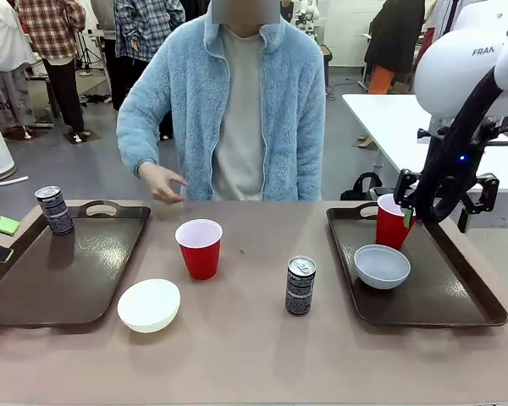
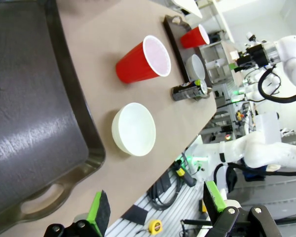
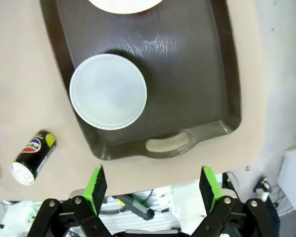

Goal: Prepare tableware on both trays.
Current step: Pick up a Picnic Bowl from the table and place it on a Handle tray.

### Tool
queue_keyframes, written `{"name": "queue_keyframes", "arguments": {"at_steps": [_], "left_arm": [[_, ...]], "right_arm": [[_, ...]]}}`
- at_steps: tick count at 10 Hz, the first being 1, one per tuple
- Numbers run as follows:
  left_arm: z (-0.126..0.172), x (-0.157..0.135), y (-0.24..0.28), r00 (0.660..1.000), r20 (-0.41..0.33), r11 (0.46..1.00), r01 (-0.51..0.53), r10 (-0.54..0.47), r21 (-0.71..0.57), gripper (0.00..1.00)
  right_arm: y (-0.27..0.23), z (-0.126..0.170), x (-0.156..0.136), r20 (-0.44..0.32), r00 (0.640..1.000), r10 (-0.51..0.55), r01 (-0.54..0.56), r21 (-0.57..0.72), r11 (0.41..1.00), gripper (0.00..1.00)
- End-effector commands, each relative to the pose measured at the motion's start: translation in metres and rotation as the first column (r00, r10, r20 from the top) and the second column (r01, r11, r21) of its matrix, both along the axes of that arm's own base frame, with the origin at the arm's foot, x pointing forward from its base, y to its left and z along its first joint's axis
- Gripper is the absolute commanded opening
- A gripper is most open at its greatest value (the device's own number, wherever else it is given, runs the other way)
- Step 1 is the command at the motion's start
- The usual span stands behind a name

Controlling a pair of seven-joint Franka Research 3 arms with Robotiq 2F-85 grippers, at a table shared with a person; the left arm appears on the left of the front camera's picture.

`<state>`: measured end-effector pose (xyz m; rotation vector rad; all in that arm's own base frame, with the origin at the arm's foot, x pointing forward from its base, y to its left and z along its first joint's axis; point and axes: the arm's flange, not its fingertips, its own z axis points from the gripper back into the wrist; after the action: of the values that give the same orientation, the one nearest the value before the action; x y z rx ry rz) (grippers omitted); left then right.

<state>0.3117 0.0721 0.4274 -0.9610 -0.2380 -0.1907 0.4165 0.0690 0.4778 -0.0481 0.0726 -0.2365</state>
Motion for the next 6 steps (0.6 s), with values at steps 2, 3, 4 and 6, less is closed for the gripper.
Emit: {"name": "queue_keyframes", "arguments": {"at_steps": [2,3,4,6], "left_arm": [[0.0003,0.0000,0.0014,1.000,0.008,1.000,0.000,0.000,-0.016,1.00],[0.0003,0.0000,0.0014,1.000,0.008,1.000,0.000,0.000,-0.016,1.00],[0.0003,0.0000,0.0014,1.000,0.008,1.000,0.000,0.000,-0.016,1.00],[0.0003,0.0000,0.0014,1.000,0.008,1.000,0.000,0.000,-0.016,1.00]], "right_arm": [[-0.0010,-0.0109,0.0028,0.012,1.000,-0.018,0.018,0.006,1.000,0.98],[-0.0010,-0.0109,0.0028,0.012,1.000,-0.018,0.018,0.006,1.000,0.98],[-0.0010,-0.0109,0.0028,0.012,1.000,-0.018,0.018,0.006,1.000,0.98],[-0.0010,-0.0109,0.0028,0.012,1.000,-0.018,0.018,0.006,1.000,0.98]]}}
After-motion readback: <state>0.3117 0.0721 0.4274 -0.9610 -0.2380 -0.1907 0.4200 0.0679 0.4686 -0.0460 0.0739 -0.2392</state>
